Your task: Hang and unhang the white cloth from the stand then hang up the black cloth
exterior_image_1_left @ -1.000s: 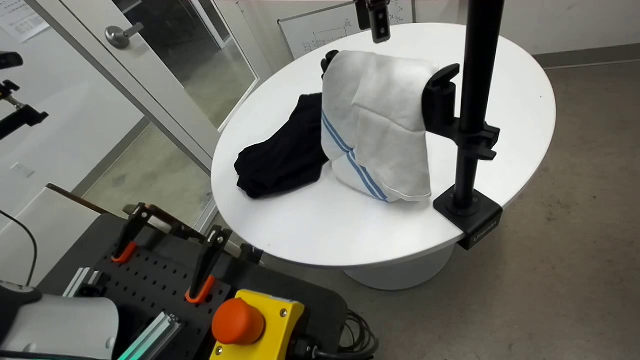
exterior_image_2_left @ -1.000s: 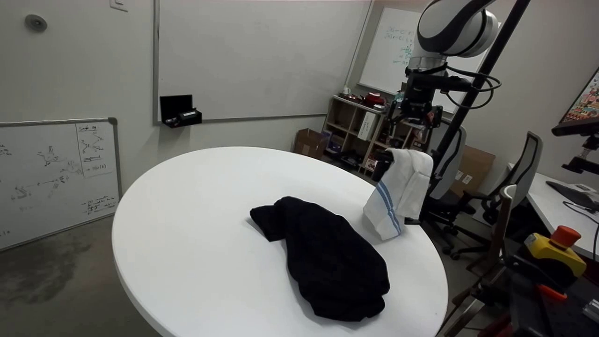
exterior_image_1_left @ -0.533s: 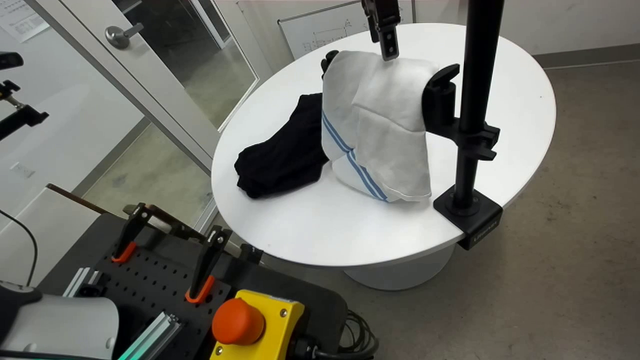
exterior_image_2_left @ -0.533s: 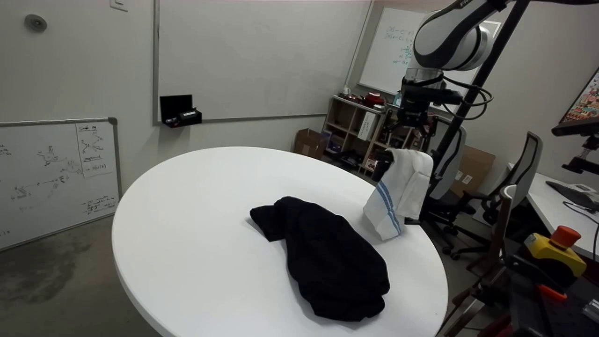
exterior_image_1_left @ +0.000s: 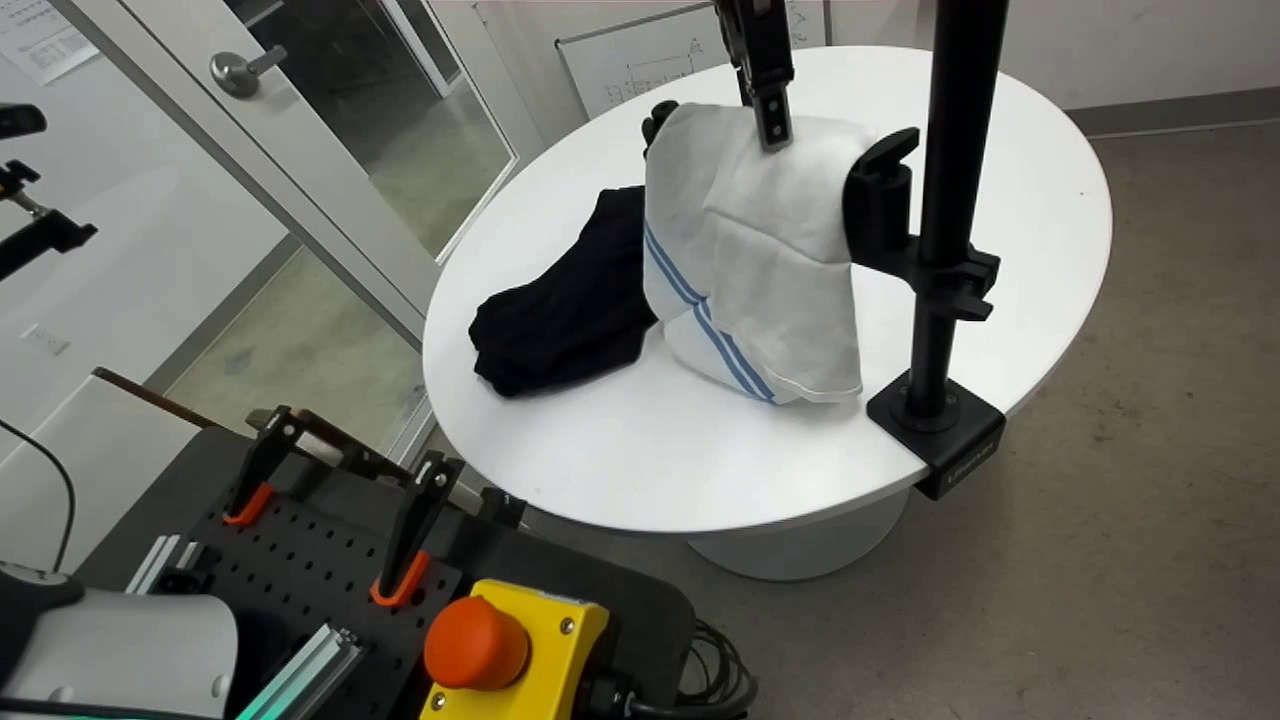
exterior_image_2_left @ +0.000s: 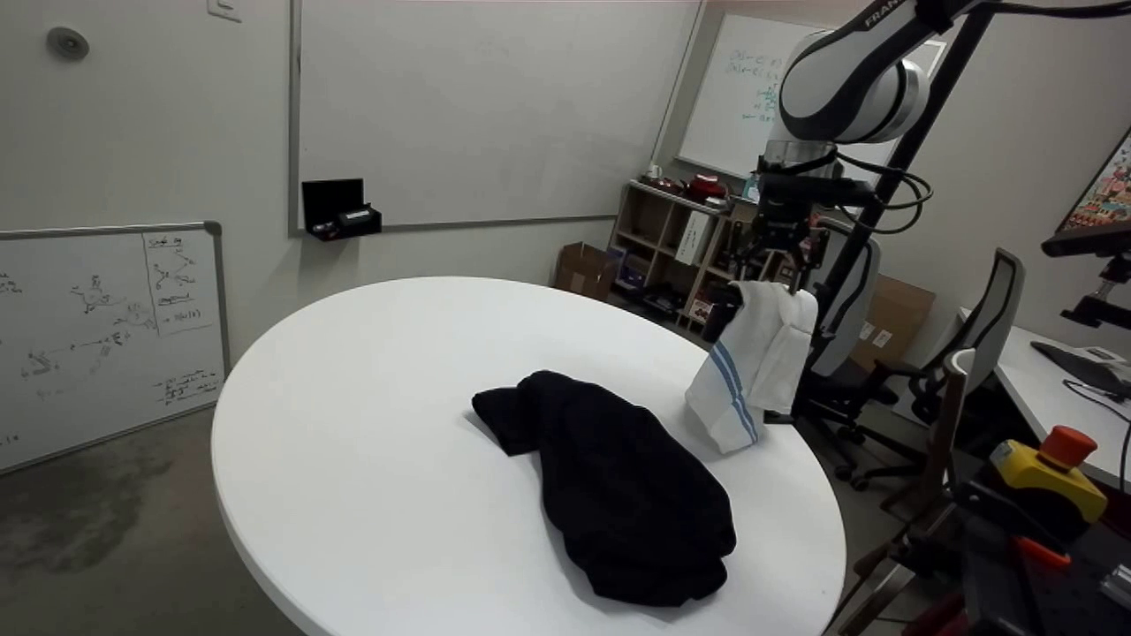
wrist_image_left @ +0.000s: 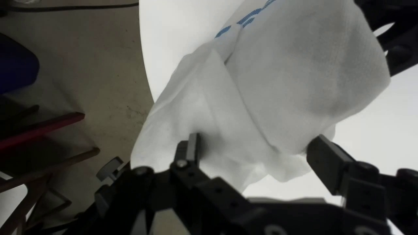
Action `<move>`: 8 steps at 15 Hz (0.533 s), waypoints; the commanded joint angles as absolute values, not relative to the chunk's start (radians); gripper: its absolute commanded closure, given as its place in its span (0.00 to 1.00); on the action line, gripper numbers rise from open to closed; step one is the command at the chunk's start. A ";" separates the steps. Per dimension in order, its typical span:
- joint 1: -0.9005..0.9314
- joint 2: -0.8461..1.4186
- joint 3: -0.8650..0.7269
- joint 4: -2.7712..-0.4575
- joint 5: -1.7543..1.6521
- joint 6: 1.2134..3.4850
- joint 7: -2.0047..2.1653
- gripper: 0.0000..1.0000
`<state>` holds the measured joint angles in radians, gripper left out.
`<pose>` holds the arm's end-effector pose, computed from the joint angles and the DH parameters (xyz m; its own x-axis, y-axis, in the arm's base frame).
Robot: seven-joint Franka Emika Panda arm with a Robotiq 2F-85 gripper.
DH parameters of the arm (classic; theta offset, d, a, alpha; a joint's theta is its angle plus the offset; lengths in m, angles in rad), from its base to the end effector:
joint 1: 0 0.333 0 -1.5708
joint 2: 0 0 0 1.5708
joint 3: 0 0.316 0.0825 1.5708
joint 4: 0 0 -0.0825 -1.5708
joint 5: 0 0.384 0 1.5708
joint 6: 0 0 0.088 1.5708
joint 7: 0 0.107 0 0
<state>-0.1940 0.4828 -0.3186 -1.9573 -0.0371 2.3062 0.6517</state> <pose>0.5306 -0.2929 0.2306 0.4441 -0.8959 0.0111 -0.8780 -0.4327 0.2049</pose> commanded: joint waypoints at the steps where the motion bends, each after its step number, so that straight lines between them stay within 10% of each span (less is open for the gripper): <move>1: -0.167 0.482 -0.340 -1.964 -0.067 2.295 0.680 0.47; 8: -0.163 0.478 -0.345 -1.959 -0.079 2.292 0.677 0.99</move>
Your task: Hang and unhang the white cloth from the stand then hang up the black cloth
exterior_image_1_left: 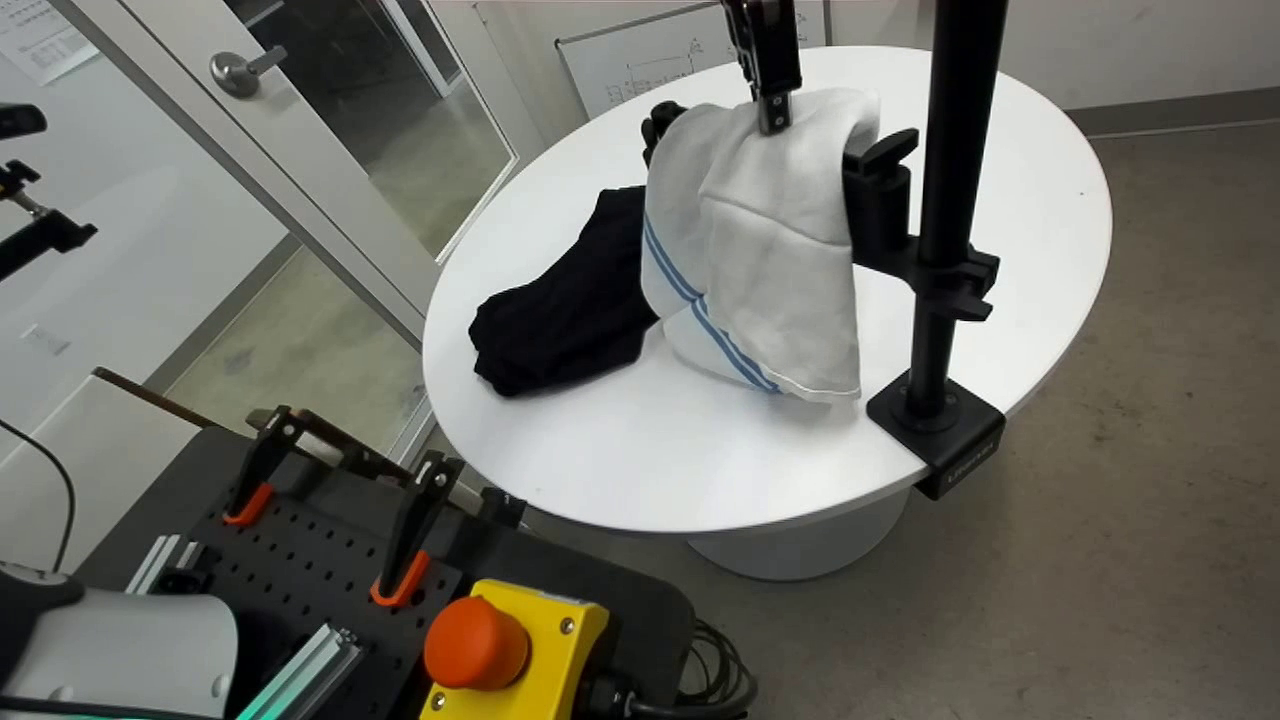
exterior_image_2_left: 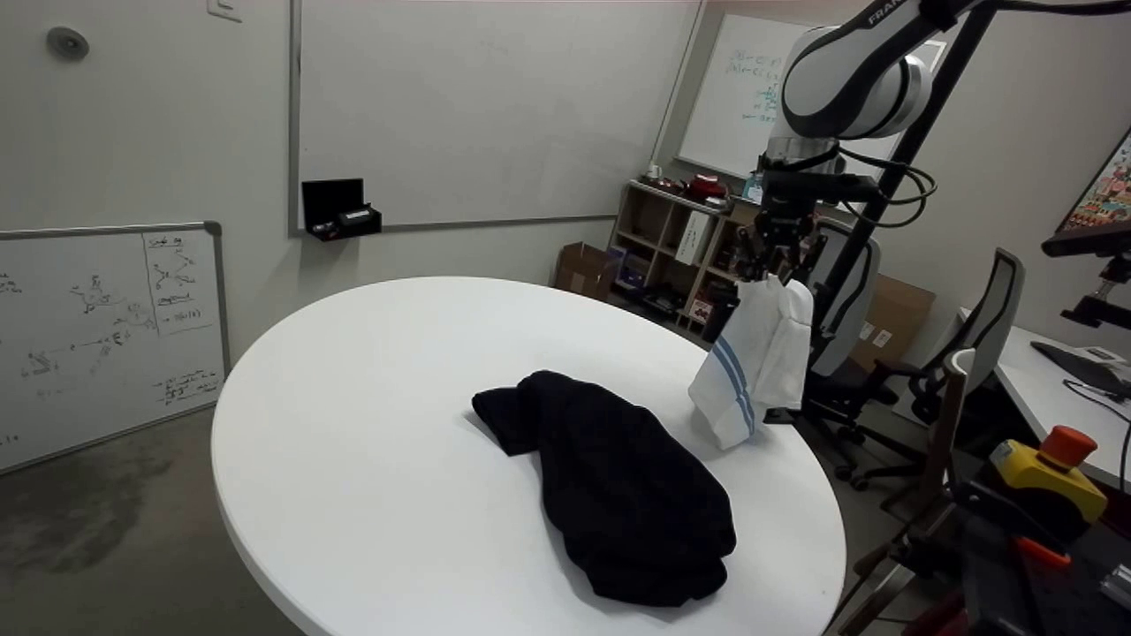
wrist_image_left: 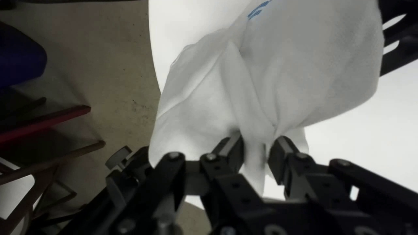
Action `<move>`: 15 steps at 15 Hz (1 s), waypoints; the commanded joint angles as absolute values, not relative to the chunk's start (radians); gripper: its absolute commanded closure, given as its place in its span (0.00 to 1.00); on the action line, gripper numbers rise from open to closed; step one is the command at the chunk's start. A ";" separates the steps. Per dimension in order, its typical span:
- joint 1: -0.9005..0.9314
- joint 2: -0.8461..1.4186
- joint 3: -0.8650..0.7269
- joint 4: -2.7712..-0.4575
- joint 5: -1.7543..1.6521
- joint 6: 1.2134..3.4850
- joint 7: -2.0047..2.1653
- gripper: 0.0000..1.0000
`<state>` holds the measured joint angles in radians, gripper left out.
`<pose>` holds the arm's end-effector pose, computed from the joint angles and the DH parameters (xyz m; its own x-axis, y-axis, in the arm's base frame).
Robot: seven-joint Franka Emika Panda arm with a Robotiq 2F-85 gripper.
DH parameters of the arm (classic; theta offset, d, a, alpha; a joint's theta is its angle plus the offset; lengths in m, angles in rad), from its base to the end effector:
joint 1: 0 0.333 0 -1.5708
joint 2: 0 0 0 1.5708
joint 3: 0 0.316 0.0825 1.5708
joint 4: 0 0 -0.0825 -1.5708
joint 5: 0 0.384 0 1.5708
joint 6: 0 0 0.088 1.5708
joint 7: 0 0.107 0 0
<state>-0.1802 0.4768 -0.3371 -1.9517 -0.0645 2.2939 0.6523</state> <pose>0.5305 -0.2958 0.2370 0.4583 -0.8885 0.0247 -0.8684 -0.4416 0.2255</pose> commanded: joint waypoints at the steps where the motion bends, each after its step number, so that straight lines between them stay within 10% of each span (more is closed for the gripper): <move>1: -0.162 0.478 -0.345 -1.957 -0.079 2.292 0.676 1.00; 15: -0.187 0.293 -0.274 -1.986 0.052 2.195 0.544 0.97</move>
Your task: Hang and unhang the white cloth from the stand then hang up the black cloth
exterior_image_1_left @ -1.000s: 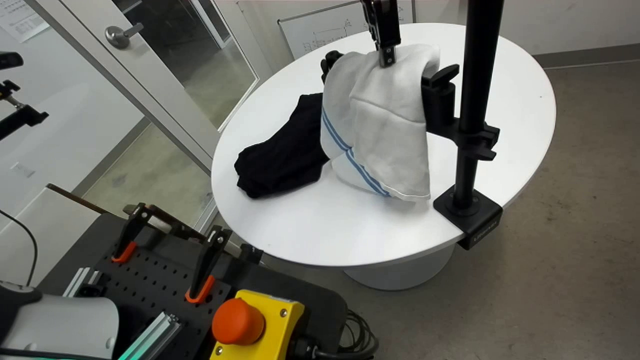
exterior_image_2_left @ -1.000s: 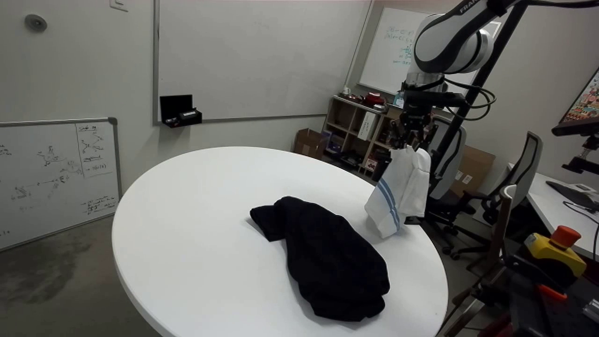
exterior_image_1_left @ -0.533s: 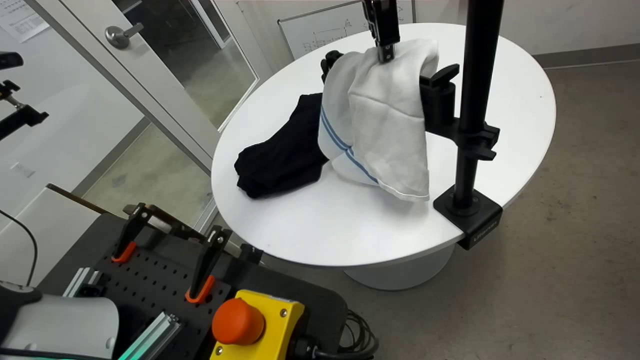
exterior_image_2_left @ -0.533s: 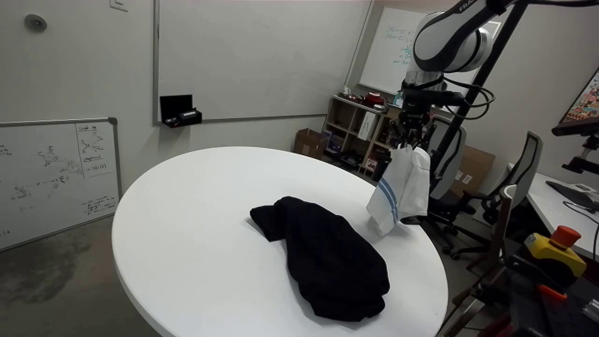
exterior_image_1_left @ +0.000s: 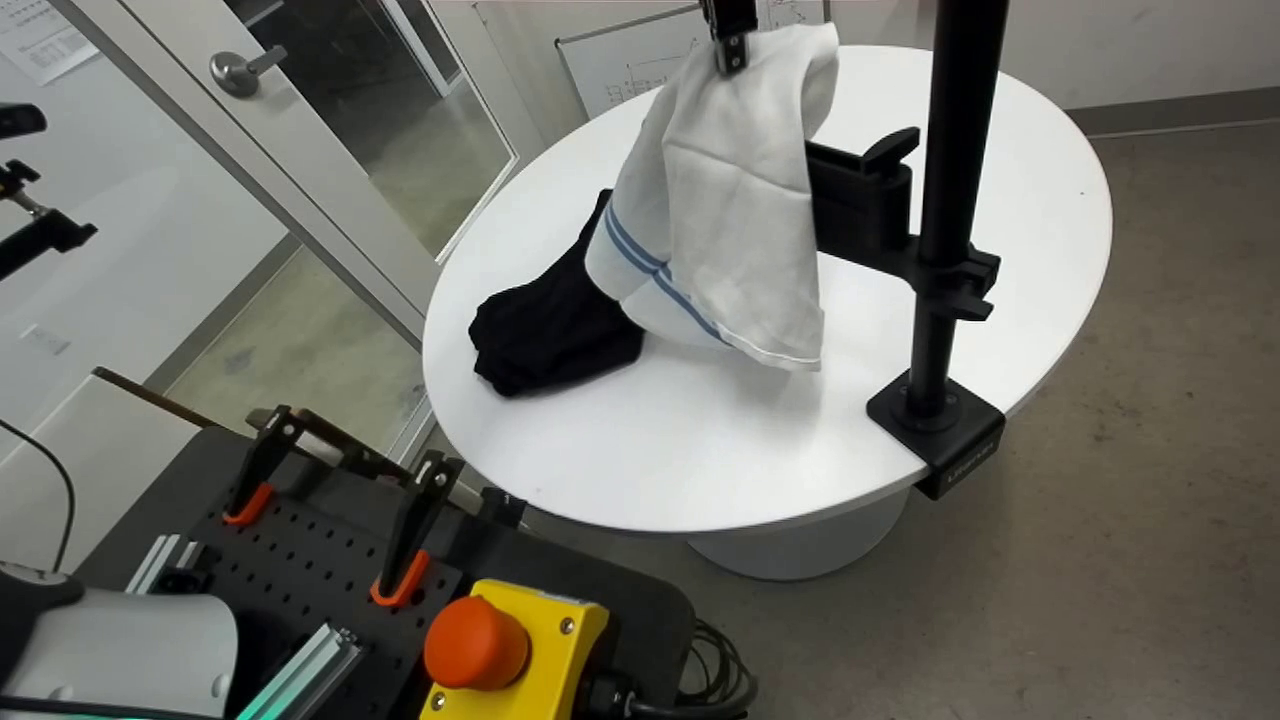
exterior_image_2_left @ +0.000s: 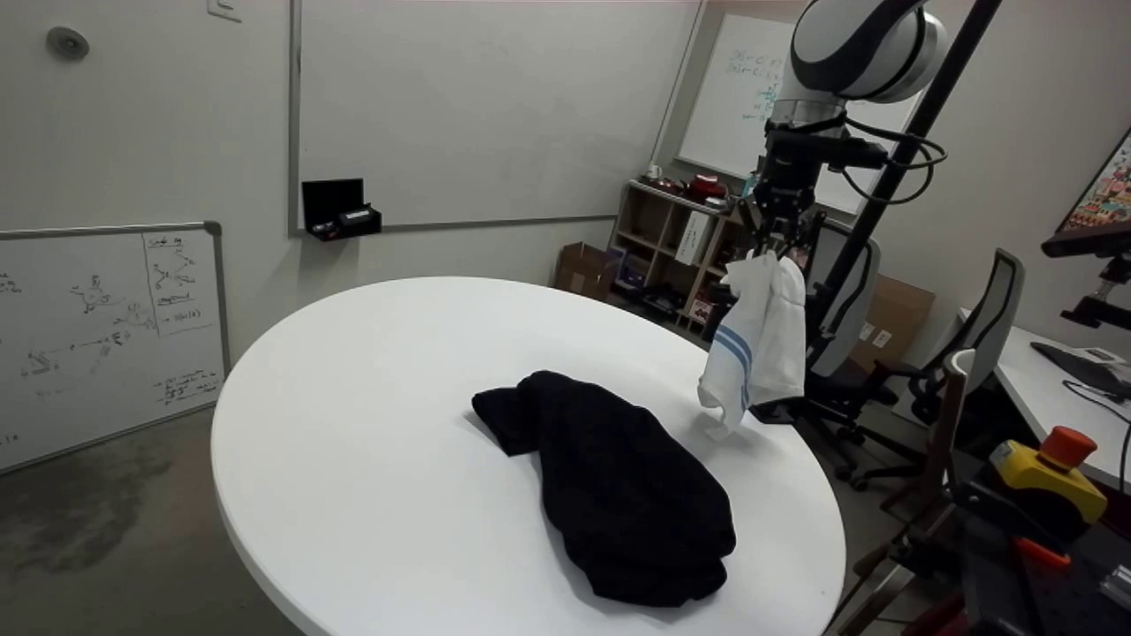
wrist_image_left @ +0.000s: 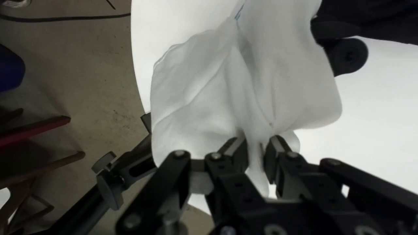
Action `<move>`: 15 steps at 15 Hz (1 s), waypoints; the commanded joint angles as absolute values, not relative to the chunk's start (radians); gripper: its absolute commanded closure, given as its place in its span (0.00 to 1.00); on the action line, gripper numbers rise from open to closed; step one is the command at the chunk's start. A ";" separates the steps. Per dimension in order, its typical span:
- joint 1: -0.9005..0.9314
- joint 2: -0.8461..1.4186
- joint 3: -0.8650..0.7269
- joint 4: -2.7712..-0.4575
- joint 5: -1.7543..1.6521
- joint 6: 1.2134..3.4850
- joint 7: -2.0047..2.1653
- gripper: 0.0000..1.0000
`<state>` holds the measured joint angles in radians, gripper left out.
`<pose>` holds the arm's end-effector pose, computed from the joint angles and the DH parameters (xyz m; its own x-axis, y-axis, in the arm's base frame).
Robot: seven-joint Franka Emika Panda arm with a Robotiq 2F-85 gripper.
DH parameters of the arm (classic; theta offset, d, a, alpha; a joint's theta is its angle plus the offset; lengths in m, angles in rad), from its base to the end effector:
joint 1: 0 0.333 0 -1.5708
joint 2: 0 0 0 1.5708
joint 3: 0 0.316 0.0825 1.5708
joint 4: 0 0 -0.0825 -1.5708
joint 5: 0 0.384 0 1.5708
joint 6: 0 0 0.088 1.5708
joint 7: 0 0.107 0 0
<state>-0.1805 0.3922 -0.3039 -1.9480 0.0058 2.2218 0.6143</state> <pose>0.5396 -0.2758 0.2791 0.4643 -0.8855 -0.0189 -0.8746 -0.4617 0.1482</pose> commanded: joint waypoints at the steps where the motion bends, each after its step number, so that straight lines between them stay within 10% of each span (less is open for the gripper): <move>1: -0.185 0.260 -0.263 -1.999 0.062 2.198 0.518 0.97; 15: -0.112 -0.093 -0.109 -2.161 0.172 2.080 0.192 0.97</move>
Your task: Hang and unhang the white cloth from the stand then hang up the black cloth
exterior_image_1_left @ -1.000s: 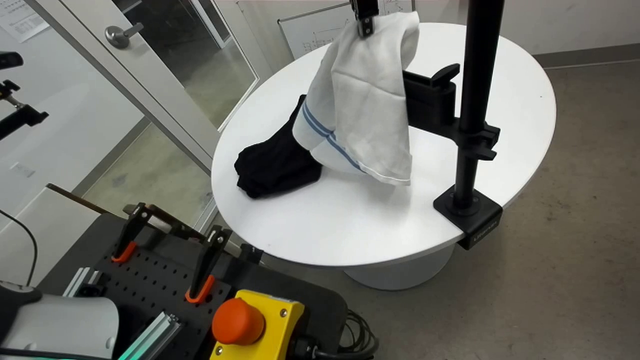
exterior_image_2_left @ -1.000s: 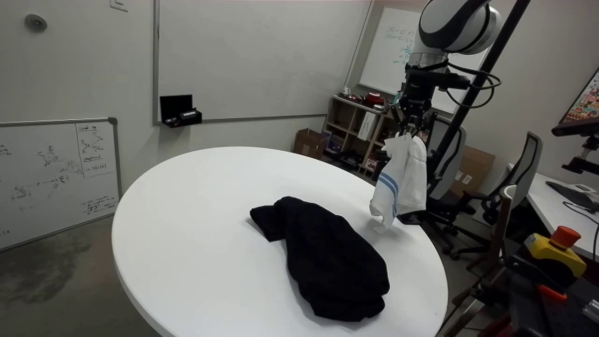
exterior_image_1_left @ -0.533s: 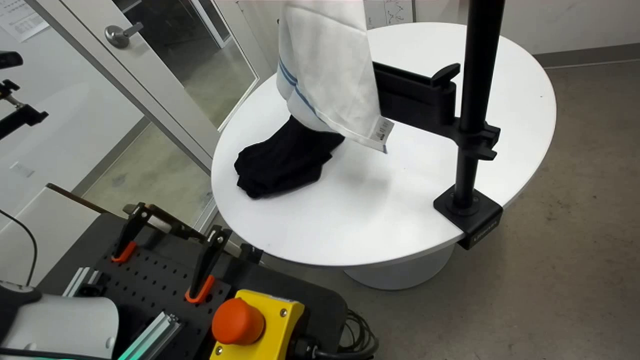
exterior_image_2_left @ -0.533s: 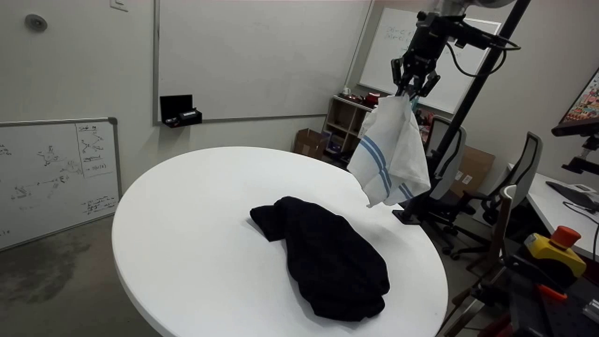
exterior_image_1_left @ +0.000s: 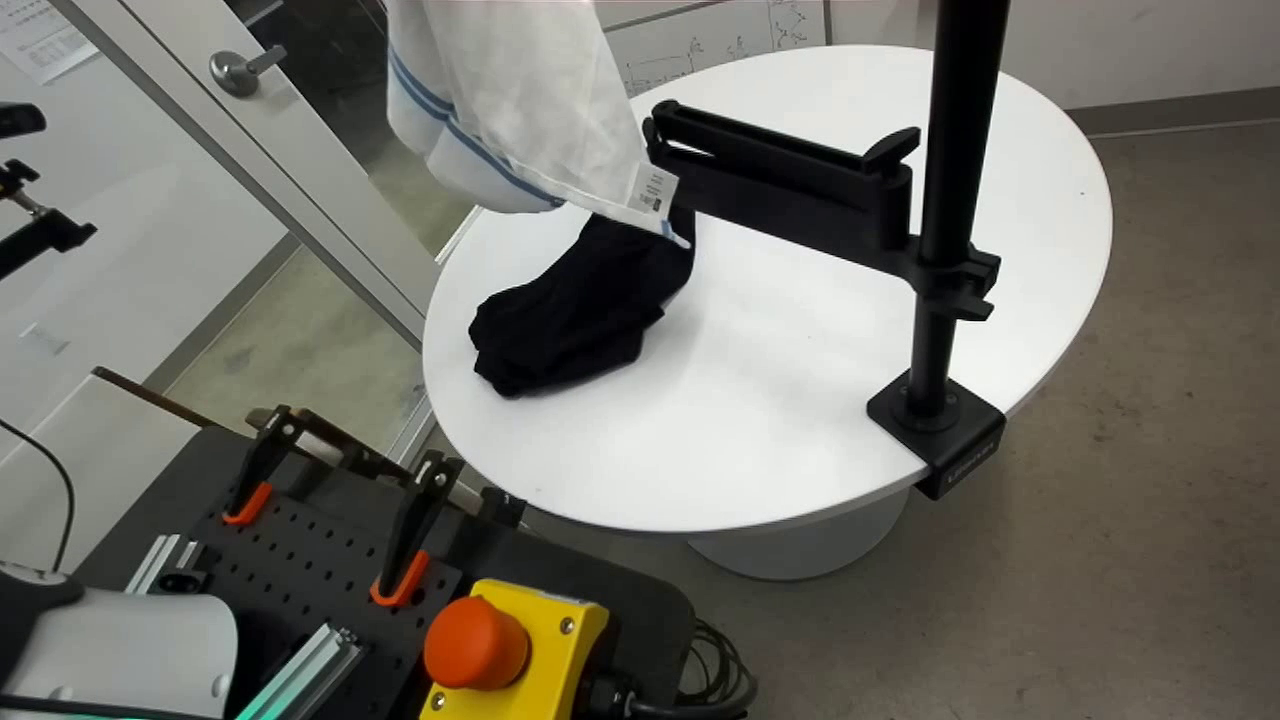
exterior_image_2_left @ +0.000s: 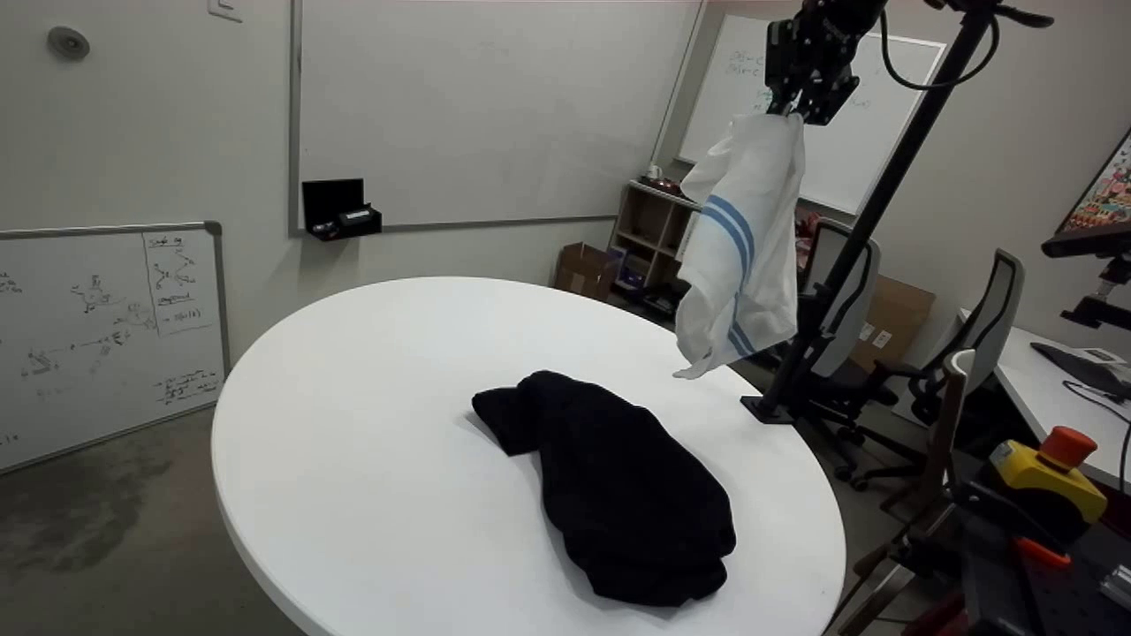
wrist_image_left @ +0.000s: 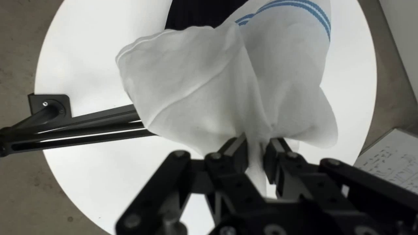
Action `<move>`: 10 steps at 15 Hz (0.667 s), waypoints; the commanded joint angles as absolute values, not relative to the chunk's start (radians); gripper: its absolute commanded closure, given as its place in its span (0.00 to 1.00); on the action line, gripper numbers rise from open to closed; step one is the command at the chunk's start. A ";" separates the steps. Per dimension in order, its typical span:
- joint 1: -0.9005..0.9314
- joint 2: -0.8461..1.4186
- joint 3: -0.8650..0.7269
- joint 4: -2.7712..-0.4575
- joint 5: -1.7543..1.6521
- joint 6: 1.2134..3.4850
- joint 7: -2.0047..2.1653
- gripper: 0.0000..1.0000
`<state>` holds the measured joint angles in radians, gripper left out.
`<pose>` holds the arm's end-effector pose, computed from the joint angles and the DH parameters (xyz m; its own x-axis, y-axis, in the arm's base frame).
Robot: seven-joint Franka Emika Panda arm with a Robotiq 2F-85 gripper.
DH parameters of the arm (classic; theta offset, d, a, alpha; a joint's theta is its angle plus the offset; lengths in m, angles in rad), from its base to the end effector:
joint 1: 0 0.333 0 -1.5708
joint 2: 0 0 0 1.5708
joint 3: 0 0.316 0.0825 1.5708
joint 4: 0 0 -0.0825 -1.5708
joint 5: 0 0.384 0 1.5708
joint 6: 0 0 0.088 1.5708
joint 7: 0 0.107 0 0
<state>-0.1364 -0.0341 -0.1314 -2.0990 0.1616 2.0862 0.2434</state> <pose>0.5222 -0.1354 0.4375 0.8319 -0.5546 -0.0206 -0.5513 -0.8216 -0.1454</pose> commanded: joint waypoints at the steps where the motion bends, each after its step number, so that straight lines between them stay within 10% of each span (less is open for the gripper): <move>1: -0.099 -0.101 -0.096 -2.185 0.171 2.103 0.167 0.97; 10: 0.024 -0.041 0.032 -2.338 0.120 2.374 0.077 0.97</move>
